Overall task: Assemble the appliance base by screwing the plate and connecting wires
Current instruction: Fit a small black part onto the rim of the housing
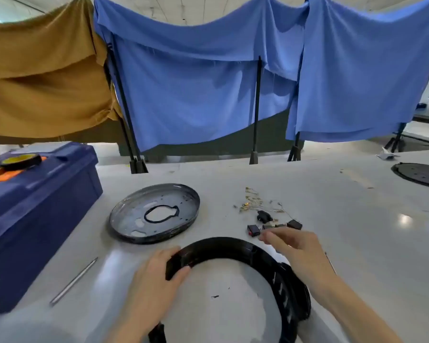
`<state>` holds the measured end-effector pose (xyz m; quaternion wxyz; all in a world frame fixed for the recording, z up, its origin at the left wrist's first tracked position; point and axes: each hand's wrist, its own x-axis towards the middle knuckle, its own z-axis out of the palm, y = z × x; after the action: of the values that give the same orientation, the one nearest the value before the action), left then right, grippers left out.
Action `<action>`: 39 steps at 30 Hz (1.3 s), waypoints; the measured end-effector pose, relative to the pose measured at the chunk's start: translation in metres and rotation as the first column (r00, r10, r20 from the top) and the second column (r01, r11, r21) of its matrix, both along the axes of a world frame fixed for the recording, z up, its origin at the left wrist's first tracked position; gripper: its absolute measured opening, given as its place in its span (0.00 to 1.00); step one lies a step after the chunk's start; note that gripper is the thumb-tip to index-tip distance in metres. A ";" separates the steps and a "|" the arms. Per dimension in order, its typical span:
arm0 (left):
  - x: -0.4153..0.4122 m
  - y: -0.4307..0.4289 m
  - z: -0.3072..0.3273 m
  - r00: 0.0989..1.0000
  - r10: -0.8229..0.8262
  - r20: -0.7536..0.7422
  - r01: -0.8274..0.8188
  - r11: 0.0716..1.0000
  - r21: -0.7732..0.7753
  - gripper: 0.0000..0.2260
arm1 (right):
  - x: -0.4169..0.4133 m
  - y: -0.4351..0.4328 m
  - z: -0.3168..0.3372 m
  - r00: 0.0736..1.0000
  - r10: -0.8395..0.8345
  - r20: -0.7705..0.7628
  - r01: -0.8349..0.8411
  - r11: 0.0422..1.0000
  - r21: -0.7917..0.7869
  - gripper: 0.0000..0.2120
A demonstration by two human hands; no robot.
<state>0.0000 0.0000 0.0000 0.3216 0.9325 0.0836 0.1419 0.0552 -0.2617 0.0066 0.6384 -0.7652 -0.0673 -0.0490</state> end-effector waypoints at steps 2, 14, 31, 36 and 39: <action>0.000 0.000 0.001 1.000 0.003 -0.027 -0.002 0.999 0.040 0.19 | -0.004 0.006 -0.001 1.000 0.012 0.024 -0.008 0.990 -0.139 0.06; 0.001 0.001 0.001 1.000 -0.006 0.000 0.006 0.999 0.041 0.16 | -0.003 0.007 -0.004 0.999 0.050 -0.010 -0.051 0.960 -0.275 0.11; 0.064 0.048 0.017 0.999 -0.048 -0.001 0.048 0.995 0.087 0.18 | 0.021 0.022 -0.007 1.000 0.011 0.025 -0.004 0.959 -0.285 0.13; 0.077 0.060 0.005 0.986 -0.019 -0.164 0.042 0.990 0.138 0.20 | 0.023 0.029 -0.009 1.000 -0.006 0.022 0.012 0.961 -0.277 0.11; 0.076 0.062 0.001 0.990 0.031 -0.137 0.009 0.959 0.283 0.12 | 0.023 0.027 -0.009 1.000 0.016 0.003 -0.014 0.967 -0.255 0.10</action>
<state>0.0756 0.0618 0.0008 0.1774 0.9760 0.0901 0.0881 0.0782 -0.2348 -0.0019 0.5347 -0.8404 -0.0806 -0.0371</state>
